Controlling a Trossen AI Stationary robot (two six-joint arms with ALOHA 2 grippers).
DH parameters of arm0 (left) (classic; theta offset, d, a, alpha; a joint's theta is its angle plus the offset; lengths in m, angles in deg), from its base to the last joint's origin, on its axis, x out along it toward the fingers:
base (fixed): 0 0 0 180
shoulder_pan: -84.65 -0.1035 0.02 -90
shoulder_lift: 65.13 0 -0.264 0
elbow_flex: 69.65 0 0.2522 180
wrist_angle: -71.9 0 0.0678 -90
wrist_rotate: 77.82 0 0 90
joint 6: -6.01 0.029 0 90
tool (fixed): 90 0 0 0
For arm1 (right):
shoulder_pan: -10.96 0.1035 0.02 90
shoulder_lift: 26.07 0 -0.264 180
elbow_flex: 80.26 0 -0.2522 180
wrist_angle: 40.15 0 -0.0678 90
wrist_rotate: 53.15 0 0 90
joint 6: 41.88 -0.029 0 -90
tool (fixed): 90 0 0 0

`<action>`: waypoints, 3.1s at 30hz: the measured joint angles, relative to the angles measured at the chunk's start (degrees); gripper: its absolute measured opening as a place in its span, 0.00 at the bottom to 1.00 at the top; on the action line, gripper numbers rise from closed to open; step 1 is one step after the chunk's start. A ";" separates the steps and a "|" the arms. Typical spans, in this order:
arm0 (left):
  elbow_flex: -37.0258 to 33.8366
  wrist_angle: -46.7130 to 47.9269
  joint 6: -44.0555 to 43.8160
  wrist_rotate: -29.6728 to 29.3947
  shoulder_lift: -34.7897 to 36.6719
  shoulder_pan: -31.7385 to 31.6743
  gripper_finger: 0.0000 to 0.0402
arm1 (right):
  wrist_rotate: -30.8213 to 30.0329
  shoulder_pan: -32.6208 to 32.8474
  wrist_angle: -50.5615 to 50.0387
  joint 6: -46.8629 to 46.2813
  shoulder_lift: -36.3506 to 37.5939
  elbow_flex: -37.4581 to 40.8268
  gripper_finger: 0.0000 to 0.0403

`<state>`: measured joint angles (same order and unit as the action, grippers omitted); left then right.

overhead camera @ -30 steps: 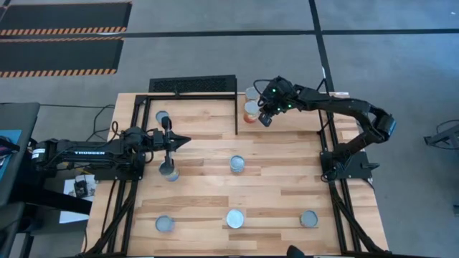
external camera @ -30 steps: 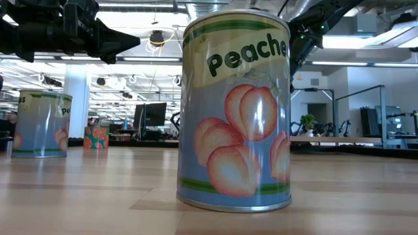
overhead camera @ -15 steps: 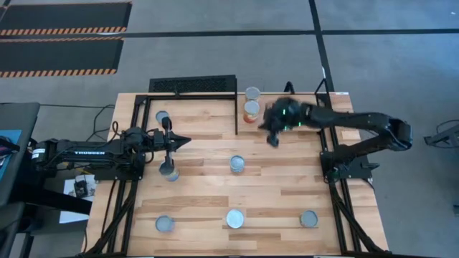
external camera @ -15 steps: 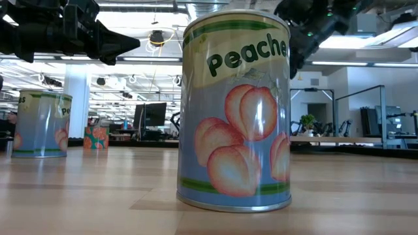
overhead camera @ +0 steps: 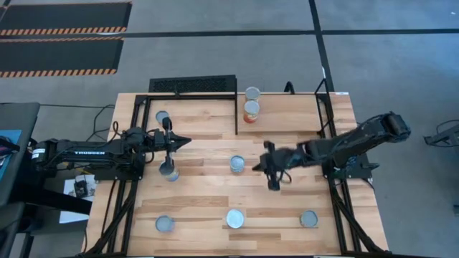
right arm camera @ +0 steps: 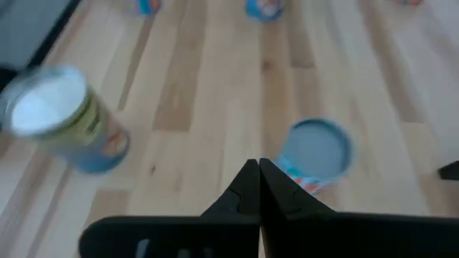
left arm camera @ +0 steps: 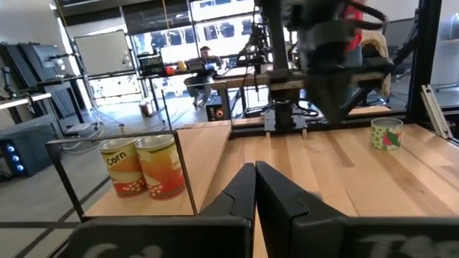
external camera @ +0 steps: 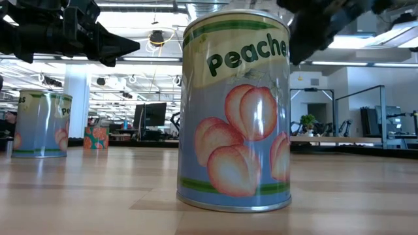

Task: Pick and place cans onto a shelf
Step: Put the right canned peaches on the shelf

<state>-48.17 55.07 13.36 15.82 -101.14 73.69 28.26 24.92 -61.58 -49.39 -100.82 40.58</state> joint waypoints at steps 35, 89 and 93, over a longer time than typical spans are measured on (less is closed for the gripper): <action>-0.02 7.26 -0.44 0.02 0.02 0.01 0.00 | -3.56 21.42 -21.09 9.81 -38.12 -41.97 0.30; 0.02 3.58 -0.23 -1.55 0.02 0.01 0.00 | -3.98 -37.25 -32.50 16.95 -0.15 -16.20 0.00; 0.02 2.69 0.55 -3.09 0.00 0.01 0.00 | 0.68 -45.11 -27.82 23.21 -2.83 -16.33 0.00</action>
<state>-48.14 57.76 13.91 12.73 -101.14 73.71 28.94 -20.18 -89.40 -26.19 -103.65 24.25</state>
